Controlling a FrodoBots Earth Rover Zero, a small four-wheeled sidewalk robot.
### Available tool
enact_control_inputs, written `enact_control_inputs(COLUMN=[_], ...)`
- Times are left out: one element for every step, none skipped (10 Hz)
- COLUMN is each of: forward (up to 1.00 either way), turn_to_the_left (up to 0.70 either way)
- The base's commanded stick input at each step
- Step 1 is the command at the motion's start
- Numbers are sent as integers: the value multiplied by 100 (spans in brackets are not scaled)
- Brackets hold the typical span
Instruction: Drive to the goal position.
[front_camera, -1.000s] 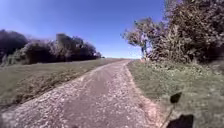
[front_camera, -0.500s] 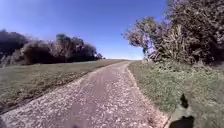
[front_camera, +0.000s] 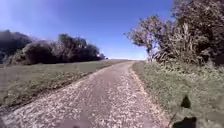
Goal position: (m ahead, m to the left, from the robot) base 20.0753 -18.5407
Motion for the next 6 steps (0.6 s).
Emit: enact_control_inputs(forward=[70, 70, 70, 70, 70, 70], turn_to_the_left=[0, 0, 0, 0, 0, 0])
